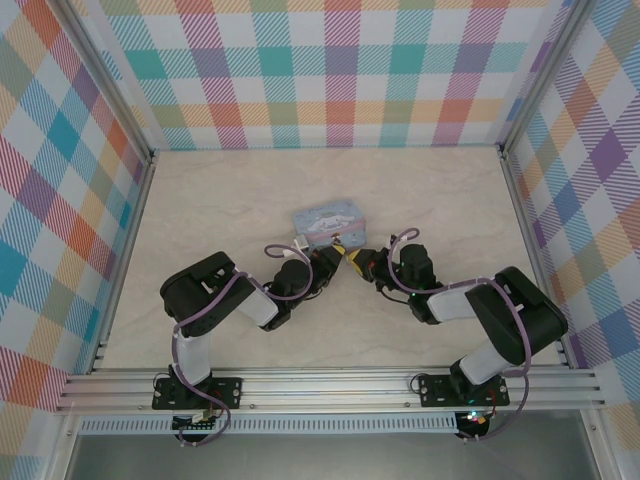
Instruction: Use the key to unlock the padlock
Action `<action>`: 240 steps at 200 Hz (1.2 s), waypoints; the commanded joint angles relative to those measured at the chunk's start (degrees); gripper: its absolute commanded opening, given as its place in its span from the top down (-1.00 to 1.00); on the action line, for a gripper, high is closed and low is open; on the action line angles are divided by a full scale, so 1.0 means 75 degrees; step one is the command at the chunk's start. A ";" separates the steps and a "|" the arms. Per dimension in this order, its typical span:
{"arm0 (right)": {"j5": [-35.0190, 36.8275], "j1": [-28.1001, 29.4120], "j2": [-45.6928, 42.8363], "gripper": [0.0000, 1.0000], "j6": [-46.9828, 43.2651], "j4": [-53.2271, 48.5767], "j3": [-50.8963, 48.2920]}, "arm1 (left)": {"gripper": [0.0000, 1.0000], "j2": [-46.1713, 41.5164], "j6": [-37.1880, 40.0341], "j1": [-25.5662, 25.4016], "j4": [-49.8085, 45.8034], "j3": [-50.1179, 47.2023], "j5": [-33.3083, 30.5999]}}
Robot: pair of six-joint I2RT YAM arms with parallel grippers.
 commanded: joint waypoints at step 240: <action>-0.0097 -0.0041 0.1485 0.96 -0.0051 0.1670 0.1041 | 1.00 0.0106 -0.0211 -0.0434 0.0388 0.0506 0.0908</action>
